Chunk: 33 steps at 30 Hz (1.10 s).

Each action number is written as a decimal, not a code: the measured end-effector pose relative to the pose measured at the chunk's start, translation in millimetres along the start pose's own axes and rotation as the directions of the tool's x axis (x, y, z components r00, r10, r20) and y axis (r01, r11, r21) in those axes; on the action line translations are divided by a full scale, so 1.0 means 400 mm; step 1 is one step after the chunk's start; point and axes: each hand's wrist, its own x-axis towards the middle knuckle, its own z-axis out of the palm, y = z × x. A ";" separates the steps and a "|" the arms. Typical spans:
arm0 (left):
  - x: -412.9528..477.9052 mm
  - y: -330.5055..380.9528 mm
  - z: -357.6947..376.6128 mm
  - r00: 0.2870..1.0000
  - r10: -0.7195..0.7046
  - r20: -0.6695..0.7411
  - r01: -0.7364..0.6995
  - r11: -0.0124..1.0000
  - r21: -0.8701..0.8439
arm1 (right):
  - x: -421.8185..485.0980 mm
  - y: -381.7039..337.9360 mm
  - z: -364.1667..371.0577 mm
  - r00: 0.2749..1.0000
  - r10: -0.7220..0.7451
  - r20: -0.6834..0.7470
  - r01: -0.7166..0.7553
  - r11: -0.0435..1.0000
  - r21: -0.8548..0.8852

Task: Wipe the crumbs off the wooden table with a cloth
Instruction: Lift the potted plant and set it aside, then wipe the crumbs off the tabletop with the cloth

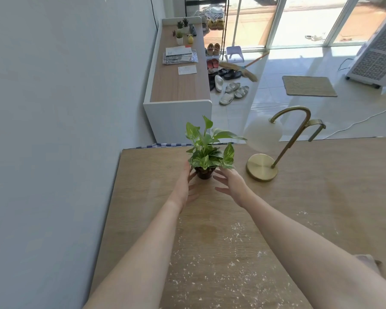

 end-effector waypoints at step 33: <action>-0.544 -0.675 -0.318 0.713 0.501 -0.490 0.207 0.517 0.831 | -0.619 0.516 -0.715 0.917 -0.397 -0.053 0.045 0.233 -0.971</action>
